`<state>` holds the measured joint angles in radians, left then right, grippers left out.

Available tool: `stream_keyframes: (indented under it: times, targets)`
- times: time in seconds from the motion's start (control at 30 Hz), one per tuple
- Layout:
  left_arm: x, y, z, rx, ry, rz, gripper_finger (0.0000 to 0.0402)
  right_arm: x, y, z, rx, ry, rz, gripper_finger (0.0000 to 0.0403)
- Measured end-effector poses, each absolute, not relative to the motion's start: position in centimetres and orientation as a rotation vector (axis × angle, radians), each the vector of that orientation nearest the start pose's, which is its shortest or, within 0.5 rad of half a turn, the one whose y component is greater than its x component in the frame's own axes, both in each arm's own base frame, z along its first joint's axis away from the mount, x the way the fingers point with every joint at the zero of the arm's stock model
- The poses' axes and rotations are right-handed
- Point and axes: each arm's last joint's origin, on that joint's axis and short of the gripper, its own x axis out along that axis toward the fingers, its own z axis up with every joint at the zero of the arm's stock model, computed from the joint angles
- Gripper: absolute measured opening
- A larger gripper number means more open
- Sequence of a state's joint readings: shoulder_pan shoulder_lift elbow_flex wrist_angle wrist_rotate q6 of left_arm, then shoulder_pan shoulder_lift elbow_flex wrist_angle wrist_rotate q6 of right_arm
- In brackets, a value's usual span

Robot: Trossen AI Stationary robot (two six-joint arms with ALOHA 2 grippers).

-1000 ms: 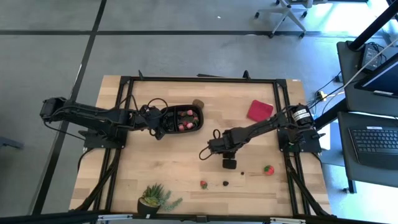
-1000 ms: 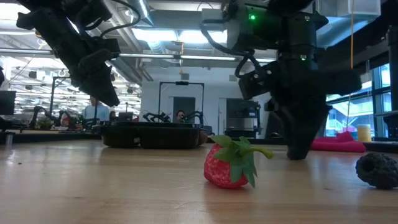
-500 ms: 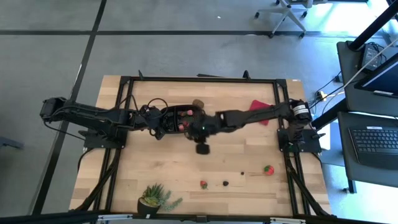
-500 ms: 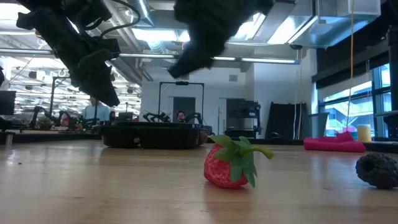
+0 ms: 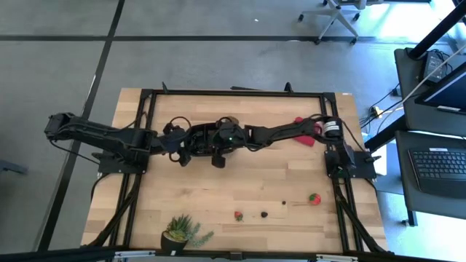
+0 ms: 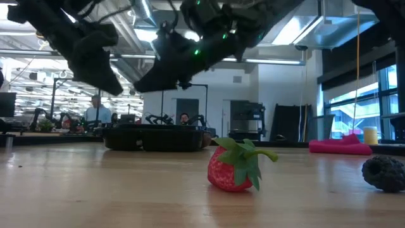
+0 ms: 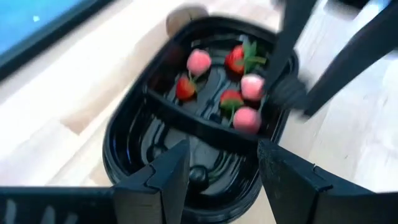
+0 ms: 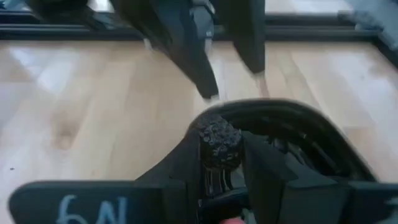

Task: Pick and placing Produce into tupperware
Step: Put the blackberry into the black bin

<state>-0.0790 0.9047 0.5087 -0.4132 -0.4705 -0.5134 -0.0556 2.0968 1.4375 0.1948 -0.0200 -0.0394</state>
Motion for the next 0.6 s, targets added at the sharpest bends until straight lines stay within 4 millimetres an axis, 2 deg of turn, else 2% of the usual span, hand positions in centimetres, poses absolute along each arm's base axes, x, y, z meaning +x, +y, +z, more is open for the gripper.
stream_keyframes:
  times: [0.27,0.4,0.6]
  targets:
    - [16.5,-0.3,21.8,-0.246,0.559,0.537,0.0179,50.2,-3.0,16.2,0.017,0.459,-0.014,0.0107]
    - [16.5,-0.3,21.7,-0.245,0.565,0.536,0.0179,51.9,-3.1,16.1,0.016,0.462,-0.014,0.0103]
    - [16.5,-0.4,21.7,-0.251,0.575,0.518,0.0179,52.7,-3.3,15.4,0.012,0.610,-0.056,0.0114]
